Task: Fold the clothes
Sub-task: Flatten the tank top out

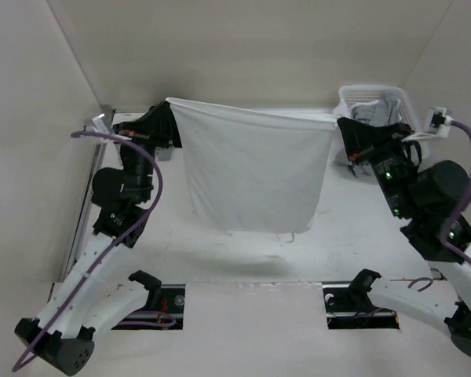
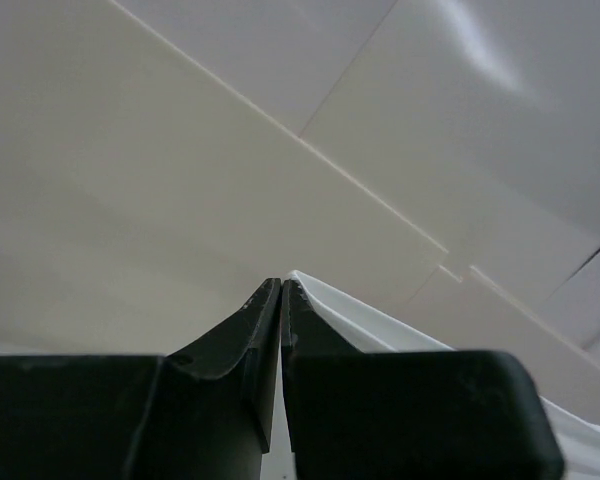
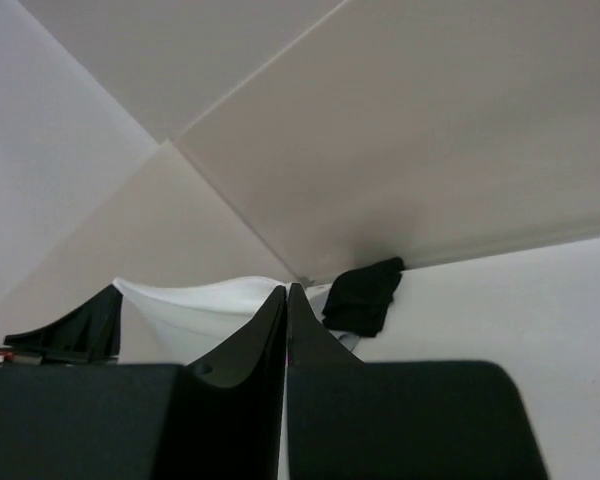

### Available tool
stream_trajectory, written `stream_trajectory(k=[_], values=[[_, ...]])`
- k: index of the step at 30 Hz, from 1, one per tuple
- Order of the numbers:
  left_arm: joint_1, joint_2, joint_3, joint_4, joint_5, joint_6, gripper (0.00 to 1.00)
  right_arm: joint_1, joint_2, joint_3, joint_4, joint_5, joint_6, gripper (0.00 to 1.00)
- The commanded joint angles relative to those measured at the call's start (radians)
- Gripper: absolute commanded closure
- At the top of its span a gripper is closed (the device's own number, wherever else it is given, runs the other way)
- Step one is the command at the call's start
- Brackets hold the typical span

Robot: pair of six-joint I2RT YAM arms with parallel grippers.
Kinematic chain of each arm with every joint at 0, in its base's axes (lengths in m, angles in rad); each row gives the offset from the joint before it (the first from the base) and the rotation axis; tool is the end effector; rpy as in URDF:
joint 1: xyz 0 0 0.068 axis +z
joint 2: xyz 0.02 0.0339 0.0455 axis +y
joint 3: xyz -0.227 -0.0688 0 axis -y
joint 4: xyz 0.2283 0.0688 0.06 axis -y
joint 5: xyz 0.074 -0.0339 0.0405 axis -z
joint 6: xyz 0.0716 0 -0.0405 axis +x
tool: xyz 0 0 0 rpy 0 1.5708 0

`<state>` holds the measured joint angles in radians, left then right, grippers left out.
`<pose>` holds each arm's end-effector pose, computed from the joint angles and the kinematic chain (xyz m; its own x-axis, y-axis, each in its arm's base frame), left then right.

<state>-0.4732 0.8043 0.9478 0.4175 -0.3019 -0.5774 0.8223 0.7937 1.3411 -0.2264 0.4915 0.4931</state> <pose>0.1881 -0.0724 0.4448 0.2816 -0.7297 -0.6231 0.4353 0.6759 -0.5947 0.1300 0.0903 0.4887 0.0276 0.6430 -0.7654 -0.4022 0.7081 0.5803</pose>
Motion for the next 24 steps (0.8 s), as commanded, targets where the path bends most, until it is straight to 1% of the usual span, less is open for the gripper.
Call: stream_trajectory(k=[1,4,7,10,13,16,19,21,24], values=[[0.032,0.11,0.037,0.029,-0.016,0.027,0.97,-0.126,0.11,-0.003,0.064,-0.184,0.017,0.99],[0.08,0.226,0.048,0.064,-0.008,-0.004,0.97,-0.266,0.206,-0.036,0.156,-0.356,0.11,0.99],[0.141,0.353,0.095,0.066,0.032,-0.041,0.97,-0.356,0.318,-0.013,0.197,-0.448,0.151,0.99],[0.199,0.481,0.181,0.055,0.082,-0.067,0.98,-0.421,0.45,0.077,0.203,-0.508,0.16,0.99],[0.233,0.568,0.282,0.027,0.136,-0.098,0.98,-0.461,0.556,0.197,0.187,-0.556,0.168,0.99],[0.235,0.579,0.348,0.006,0.149,-0.087,0.98,-0.475,0.595,0.298,0.168,-0.576,0.167,0.99],[0.235,0.55,0.365,0.007,0.152,-0.068,0.98,-0.481,0.582,0.336,0.159,-0.579,0.164,0.98],[0.236,0.523,0.338,0.021,0.155,-0.064,0.98,-0.478,0.555,0.305,0.159,-0.577,0.159,0.98],[0.227,0.474,0.217,0.076,0.152,-0.071,0.97,-0.476,0.487,0.148,0.186,-0.562,0.165,0.98]])
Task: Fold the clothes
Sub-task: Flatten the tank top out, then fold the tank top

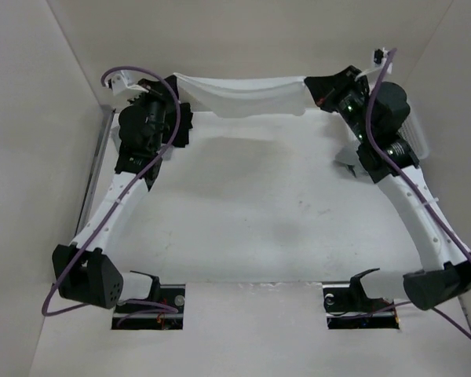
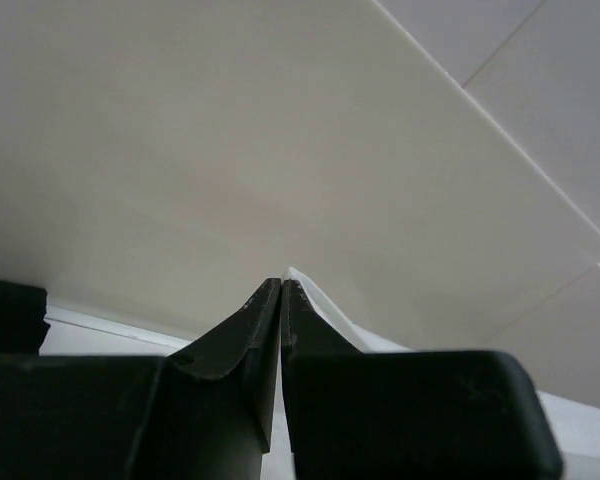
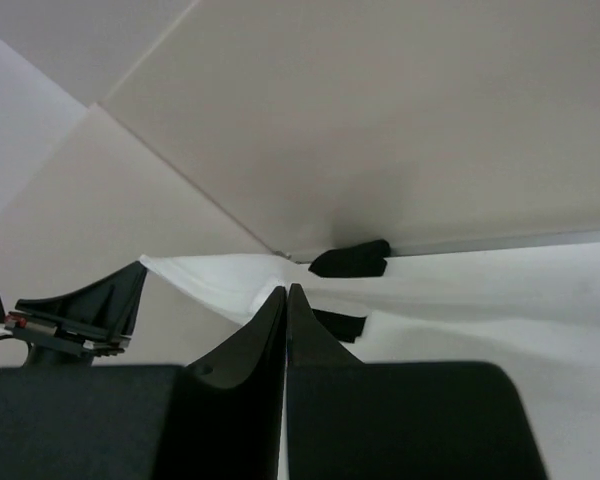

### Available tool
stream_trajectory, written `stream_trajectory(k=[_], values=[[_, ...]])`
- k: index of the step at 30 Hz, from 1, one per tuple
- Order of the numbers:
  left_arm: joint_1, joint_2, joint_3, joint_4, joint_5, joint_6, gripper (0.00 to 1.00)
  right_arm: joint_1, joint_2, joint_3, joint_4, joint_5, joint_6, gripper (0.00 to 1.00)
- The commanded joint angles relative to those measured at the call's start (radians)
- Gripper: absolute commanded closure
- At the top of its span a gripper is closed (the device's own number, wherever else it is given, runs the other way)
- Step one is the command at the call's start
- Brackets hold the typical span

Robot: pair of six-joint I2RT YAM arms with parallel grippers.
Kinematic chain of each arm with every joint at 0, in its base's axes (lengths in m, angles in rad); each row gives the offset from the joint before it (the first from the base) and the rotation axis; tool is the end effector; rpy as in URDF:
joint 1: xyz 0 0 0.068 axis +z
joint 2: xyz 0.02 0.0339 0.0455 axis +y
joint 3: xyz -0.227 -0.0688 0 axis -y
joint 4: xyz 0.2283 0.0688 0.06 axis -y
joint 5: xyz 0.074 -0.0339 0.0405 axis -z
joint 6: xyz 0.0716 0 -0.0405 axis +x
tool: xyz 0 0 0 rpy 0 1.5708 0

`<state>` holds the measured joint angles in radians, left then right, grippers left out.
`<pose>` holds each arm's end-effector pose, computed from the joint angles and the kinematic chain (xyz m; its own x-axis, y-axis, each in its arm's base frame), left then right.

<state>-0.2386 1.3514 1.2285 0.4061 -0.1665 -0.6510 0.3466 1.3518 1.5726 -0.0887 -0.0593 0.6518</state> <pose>0.3365 -0.0696 0.4070 0.1684 -0.6560 -0.7357 0.2269 0.7522 -0.6187 0.3038 0.1142 0.4628 -0.1407 0.5930 -0.7928 -0.3887 0.7034 0.5951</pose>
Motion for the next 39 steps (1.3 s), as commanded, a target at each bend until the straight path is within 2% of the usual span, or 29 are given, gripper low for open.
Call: stream_trajectory(k=[1,10,13,15,17,21,24,26,28,32,35,39], values=[[-0.012,-0.09,-0.123,0.114,0.015,-0.002,0.97,-0.001,-0.1,-0.158,0.073,-0.004,0.012,0.98],[-0.046,-0.173,-0.786,0.393,-0.002,-0.068,0.97,0.048,-0.289,-0.866,0.27,0.027,0.107,0.98],[-0.054,-0.263,-1.006,0.457,-0.033,-0.105,0.97,0.071,-0.335,-1.06,0.293,0.032,0.124,0.98],[-0.078,-0.358,-1.13,0.441,-0.039,-0.121,0.96,0.1,-0.379,-1.169,0.3,0.035,0.137,0.98],[-0.099,-0.489,-1.213,0.348,-0.036,-0.148,0.96,0.155,-0.448,-1.255,0.282,0.047,0.158,0.98],[-0.171,-0.85,-1.271,-0.006,-0.036,-0.239,0.96,0.315,-0.612,-1.356,0.155,0.105,0.281,0.98],[-0.224,-1.113,-1.226,-0.29,-0.066,-0.257,0.96,0.413,-0.7,-1.358,0.06,0.174,0.335,0.98],[-0.232,-1.184,-1.16,-0.396,-0.132,-0.233,0.95,0.436,-0.72,-1.311,0.012,0.213,0.326,0.98],[-0.21,-1.123,-1.094,-0.376,-0.171,-0.181,0.95,0.408,-0.68,-1.237,0.013,0.223,0.263,0.98],[-0.15,-0.737,-0.959,-0.135,-0.116,-0.102,0.96,0.262,-0.483,-1.074,0.122,0.17,0.125,0.98],[-0.088,-0.492,-0.867,0.018,-0.091,-0.099,0.97,0.176,-0.314,-0.961,0.216,0.119,0.072,0.98],[-0.003,-0.27,-0.758,0.111,-0.097,-0.133,0.97,0.091,-0.05,-0.772,0.288,0.029,0.046,0.98]])
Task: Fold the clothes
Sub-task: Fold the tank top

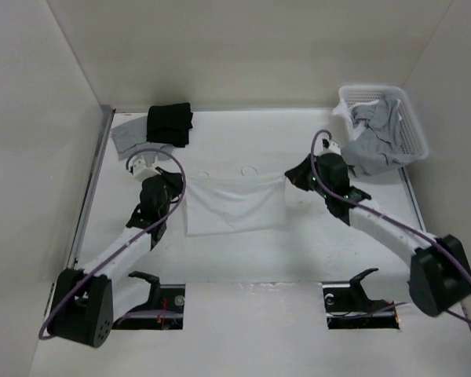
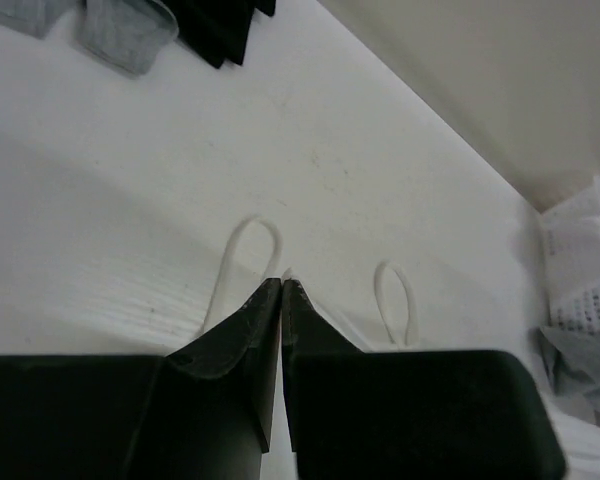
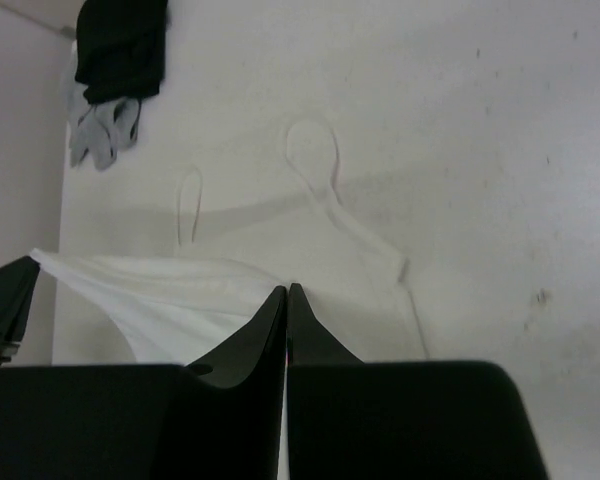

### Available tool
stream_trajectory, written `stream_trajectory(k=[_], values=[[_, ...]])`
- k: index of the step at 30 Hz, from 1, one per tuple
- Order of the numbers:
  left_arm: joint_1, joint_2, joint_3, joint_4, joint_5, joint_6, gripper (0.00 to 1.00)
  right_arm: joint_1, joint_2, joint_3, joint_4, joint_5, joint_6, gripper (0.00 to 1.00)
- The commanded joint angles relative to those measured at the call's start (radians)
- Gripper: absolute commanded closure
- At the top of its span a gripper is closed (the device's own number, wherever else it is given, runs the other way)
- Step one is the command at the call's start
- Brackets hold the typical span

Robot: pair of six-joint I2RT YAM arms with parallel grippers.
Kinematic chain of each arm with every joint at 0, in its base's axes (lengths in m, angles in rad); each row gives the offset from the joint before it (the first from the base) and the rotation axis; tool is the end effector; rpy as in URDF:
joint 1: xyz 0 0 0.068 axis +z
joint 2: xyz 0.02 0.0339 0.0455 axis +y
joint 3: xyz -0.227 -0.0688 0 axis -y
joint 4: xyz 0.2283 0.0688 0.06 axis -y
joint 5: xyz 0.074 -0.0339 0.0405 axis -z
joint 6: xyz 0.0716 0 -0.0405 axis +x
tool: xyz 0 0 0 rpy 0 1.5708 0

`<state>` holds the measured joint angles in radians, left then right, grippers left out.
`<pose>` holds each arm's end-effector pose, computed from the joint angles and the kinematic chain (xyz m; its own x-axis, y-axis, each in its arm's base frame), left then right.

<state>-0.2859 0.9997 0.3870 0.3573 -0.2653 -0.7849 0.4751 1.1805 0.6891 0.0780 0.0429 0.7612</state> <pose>0.2519 -0.0545 0.1861 -0.1918 -0.6545 -0.7313 -0.1510 0.7560 -0.6370 0.2651 0.1329 0.2101 -0.5498 0.4922 -0.6749 -0.0592 0.7830 0.6192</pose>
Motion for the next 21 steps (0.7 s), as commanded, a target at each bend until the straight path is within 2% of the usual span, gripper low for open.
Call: stream_trajectory(k=[1,5,7,9,11,13,16,19,21], values=[[0.061,0.126,0.104,0.173,-0.003,-0.008,0.97,-0.052,0.187,0.159,0.132,-0.089,-0.066,0.98],[0.124,0.311,0.174,0.196,-0.008,-0.036,0.96,-0.111,0.437,0.349,0.144,-0.152,-0.062,0.98],[0.152,0.407,0.2,0.198,-0.008,-0.065,0.93,-0.128,0.555,0.444,0.143,-0.173,-0.056,0.97],[0.172,0.499,0.239,0.204,0.006,-0.088,0.81,-0.138,0.66,0.535,0.132,-0.192,-0.042,0.9],[0.179,0.56,0.28,0.219,0.066,-0.076,0.68,-0.142,0.711,0.578,0.131,-0.186,-0.028,0.76],[0.173,0.559,0.283,0.249,0.097,-0.068,0.64,-0.14,0.706,0.569,0.141,-0.179,-0.008,0.59],[0.13,0.455,0.212,0.241,0.075,-0.03,0.65,-0.137,0.618,0.471,0.146,-0.135,-0.023,0.47],[0.072,0.312,0.072,0.18,0.04,-0.019,0.69,-0.119,0.475,0.267,0.213,-0.054,-0.022,0.46],[0.054,0.216,-0.025,0.108,0.037,-0.02,0.72,-0.105,0.401,0.15,0.265,-0.032,-0.016,0.59]])
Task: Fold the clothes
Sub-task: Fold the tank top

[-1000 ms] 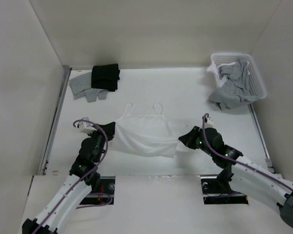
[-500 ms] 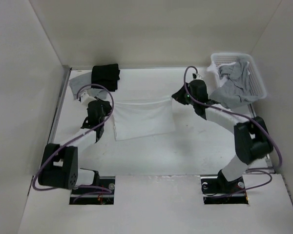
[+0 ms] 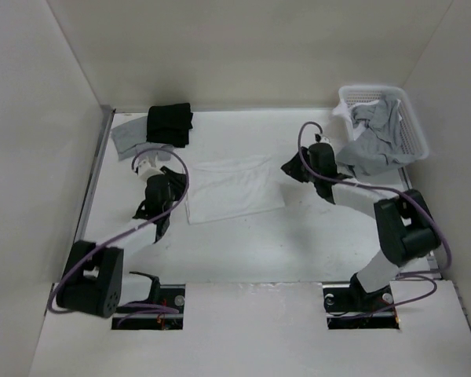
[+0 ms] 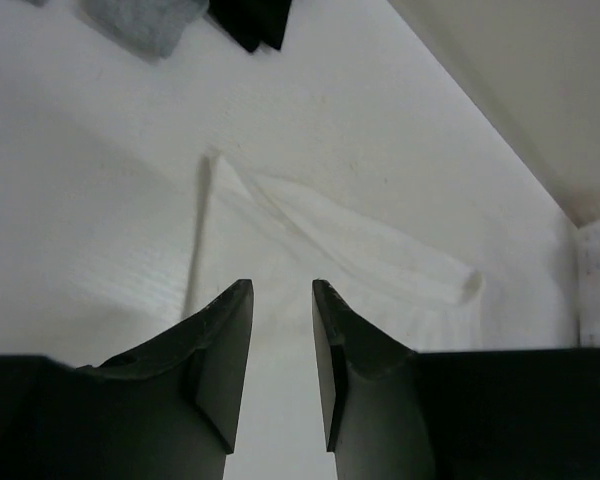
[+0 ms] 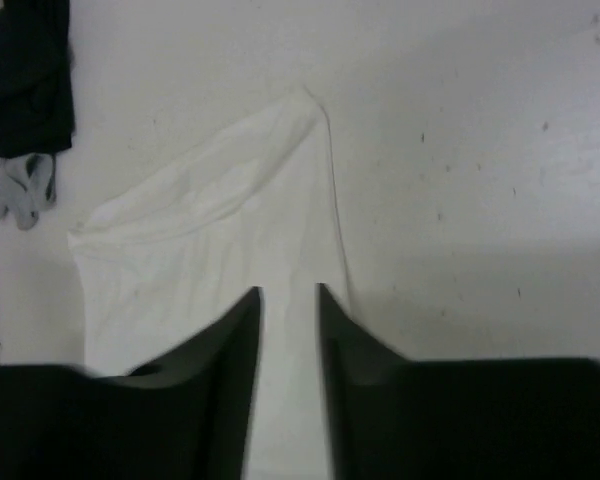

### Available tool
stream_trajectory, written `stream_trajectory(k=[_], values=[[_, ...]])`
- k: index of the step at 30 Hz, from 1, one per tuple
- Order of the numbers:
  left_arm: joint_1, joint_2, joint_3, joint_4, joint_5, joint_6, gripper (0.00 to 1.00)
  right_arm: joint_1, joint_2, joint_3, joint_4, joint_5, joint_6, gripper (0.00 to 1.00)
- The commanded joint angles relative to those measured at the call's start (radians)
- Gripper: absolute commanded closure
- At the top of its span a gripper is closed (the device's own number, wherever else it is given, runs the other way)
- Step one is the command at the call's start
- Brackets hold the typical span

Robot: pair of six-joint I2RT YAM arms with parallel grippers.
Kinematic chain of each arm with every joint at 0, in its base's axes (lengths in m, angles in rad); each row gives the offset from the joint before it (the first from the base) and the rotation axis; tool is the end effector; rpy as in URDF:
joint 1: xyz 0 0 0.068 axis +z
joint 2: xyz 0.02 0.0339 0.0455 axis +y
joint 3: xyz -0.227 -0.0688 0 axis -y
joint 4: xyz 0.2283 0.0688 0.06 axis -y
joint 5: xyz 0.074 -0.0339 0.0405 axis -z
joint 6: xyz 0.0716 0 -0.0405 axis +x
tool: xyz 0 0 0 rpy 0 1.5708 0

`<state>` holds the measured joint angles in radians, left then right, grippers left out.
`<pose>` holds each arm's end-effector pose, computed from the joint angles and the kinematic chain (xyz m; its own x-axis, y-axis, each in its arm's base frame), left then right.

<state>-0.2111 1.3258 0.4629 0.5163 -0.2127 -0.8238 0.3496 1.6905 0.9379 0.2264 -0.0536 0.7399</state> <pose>0.2910 -0.0469 0.1504 -0.2335 -0.6834 -0.6916 -0.2365 0.7299 -0.6414 0.3562 0.1340 0.1535 -0.6084 0.4948 -0.6205 0.0334 0.7971 0.6029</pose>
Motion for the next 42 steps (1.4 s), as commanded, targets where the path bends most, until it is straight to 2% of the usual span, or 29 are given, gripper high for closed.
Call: stream_trajectory(k=[1,3,5,7,10,12,19,25,29,32,35,42], values=[[-0.027,-0.158,-0.145,-0.093,-0.014,0.015,0.73,0.03,-0.151,-0.163,0.129,0.072,0.021,0.76],[-0.035,-0.239,-0.214,-0.188,-0.004,0.002,0.73,0.042,-0.192,-0.233,0.128,0.063,0.042,0.95],[-0.043,-0.312,-0.25,-0.289,0.016,-0.024,0.72,0.065,-0.228,-0.301,0.123,0.072,0.044,0.95],[-0.044,-0.368,-0.263,-0.375,0.029,-0.05,0.68,0.074,-0.259,-0.361,0.126,0.078,0.052,0.87],[-0.037,-0.399,-0.267,-0.436,0.029,-0.066,0.58,0.076,-0.295,-0.438,0.139,0.077,0.065,0.6],[-0.035,-0.384,-0.27,-0.427,0.039,-0.064,0.55,0.076,-0.281,-0.461,0.152,0.058,0.065,0.57],[-0.064,-0.281,-0.27,-0.331,0.14,-0.051,0.48,0.064,-0.218,-0.501,0.249,-0.043,0.105,0.54],[-0.067,-0.277,-0.248,-0.374,0.157,-0.041,0.55,0.055,-0.17,-0.481,0.267,-0.068,0.11,0.55],[-0.072,-0.277,-0.23,-0.436,0.162,-0.035,0.62,0.041,-0.137,-0.473,0.301,-0.094,0.136,0.61],[-0.072,-0.287,-0.219,-0.472,0.153,-0.028,0.63,0.024,-0.127,-0.478,0.315,-0.109,0.148,0.65],[-0.073,-0.269,-0.211,-0.47,0.157,-0.018,0.65,0.018,-0.109,-0.476,0.324,-0.132,0.154,0.67],[-0.098,-0.211,-0.199,-0.418,0.173,-0.02,0.79,0.001,-0.074,-0.473,0.36,-0.178,0.182,0.78]])
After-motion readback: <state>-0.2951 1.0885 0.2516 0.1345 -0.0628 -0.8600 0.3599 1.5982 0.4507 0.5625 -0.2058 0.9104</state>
